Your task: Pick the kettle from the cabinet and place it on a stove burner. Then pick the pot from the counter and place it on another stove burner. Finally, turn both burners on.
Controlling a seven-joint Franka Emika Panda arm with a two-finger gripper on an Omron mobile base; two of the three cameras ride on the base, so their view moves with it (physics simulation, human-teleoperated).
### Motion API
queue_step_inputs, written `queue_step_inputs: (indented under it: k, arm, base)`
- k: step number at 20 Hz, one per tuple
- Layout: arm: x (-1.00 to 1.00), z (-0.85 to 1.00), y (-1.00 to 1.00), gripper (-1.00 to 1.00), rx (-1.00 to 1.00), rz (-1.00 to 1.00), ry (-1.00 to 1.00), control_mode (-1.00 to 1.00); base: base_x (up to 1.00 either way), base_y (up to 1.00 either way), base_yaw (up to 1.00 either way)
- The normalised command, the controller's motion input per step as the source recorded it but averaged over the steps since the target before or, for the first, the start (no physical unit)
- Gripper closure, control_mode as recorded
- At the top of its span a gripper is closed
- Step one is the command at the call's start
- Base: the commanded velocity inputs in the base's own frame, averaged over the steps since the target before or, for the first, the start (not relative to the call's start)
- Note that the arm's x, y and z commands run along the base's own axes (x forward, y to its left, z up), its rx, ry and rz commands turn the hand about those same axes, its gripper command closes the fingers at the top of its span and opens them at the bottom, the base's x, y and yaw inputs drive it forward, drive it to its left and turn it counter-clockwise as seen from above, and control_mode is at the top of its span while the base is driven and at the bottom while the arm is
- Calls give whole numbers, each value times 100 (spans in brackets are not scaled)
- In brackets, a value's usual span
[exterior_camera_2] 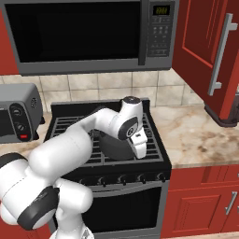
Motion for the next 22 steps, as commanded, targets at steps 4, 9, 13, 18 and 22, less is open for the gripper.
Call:
queue_step_inputs:
  k: [4,9,13,18,22]
  arm:
    - [3,-2,-2,100,0,0,0,-100]
    - [6,-6,-8,100,0,0,0,-100]
    - [10,-7,-9,100,0,0,0,-100]
    - [15,-6,-4,100,0,0,0,-100]
    - [14,-5,-1,100,0,0,0,-100]
  base:
    - [0,0,0]
    - [0,0,0]
    - [0,0,0]
    - [0,0,0]
    - [0,0,0]
